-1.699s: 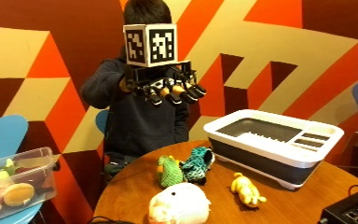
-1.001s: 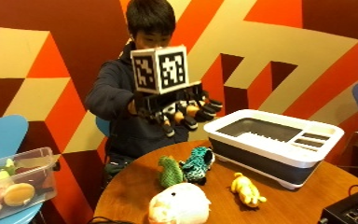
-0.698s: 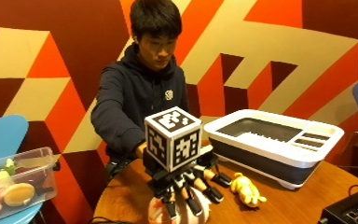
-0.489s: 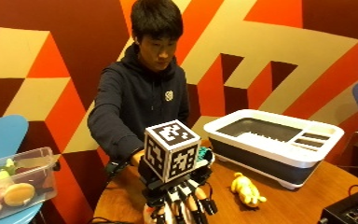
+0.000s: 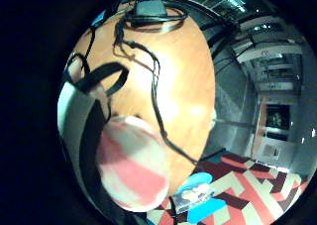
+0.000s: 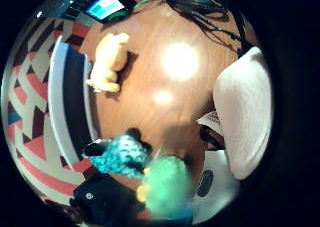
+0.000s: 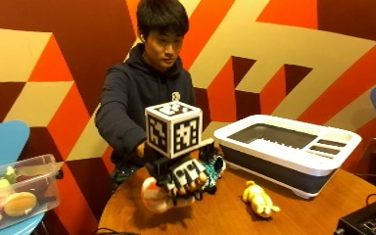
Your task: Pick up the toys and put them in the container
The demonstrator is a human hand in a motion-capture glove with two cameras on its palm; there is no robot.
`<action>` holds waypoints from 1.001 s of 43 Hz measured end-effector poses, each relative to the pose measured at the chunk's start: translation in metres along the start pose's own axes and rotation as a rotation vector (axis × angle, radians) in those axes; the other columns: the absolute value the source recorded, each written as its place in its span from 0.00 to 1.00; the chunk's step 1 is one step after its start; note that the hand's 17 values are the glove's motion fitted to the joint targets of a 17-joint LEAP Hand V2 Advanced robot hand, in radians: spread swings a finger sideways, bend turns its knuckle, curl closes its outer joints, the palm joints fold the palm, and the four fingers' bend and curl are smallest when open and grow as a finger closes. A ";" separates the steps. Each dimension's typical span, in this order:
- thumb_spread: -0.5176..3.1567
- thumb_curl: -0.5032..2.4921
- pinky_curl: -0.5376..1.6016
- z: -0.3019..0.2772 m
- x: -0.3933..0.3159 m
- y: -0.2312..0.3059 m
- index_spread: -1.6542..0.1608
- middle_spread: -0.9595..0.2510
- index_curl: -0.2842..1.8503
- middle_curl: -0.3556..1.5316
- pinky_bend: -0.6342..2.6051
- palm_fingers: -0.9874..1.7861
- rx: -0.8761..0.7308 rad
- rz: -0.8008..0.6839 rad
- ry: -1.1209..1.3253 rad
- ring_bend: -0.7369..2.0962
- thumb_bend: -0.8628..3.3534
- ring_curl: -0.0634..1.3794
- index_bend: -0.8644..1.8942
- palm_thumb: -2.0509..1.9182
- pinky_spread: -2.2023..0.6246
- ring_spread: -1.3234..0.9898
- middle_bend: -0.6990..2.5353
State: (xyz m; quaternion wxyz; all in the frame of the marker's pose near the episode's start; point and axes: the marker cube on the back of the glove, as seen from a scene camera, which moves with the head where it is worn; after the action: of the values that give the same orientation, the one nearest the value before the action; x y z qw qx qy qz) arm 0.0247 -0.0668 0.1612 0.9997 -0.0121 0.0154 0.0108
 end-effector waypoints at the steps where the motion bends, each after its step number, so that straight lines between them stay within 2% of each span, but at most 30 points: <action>1: 0.36 0.34 0.43 -0.008 -0.001 0.003 0.73 0.61 0.24 0.42 0.44 0.76 0.010 -0.006 -0.006 0.62 0.28 0.37 0.43 0.71 0.67 0.42 0.43; 13: 0.26 0.38 0.48 -0.133 -0.057 0.054 0.68 0.53 0.31 0.53 0.47 0.74 0.186 -0.121 -0.079 0.72 0.29 0.49 0.57 0.71 0.64 0.37 0.54; 21: 0.22 0.40 0.52 -0.175 -0.125 0.073 0.65 0.50 0.38 0.60 0.49 0.69 0.364 -0.289 -0.328 0.76 0.29 0.55 0.64 0.71 0.63 0.36 0.58; 26: 0.19 0.41 0.54 -0.177 -0.177 0.072 0.65 0.49 0.42 0.64 0.51 0.66 0.462 -0.372 -0.514 0.78 0.29 0.58 0.67 0.70 0.62 0.36 0.60; 35: 0.16 0.43 0.57 -0.149 -0.247 0.054 0.65 0.49 0.49 0.69 0.54 0.60 0.484 -0.434 -0.707 0.80 0.30 0.62 0.71 0.70 0.62 0.36 0.62; 41: 0.15 0.44 0.59 -0.123 -0.288 0.044 0.65 0.50 0.53 0.71 0.56 0.54 0.409 -0.482 -0.865 0.80 0.29 0.63 0.70 0.69 0.63 0.37 0.62; 43: 0.17 0.44 0.58 -0.114 -0.297 0.042 0.67 0.52 0.52 0.70 0.57 0.45 0.338 -0.509 -0.902 0.78 0.28 0.62 0.65 0.68 0.64 0.38 0.59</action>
State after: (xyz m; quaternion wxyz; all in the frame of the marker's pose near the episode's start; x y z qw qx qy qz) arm -0.2766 -0.0337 0.0557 0.8662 0.1513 -0.4170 -0.2299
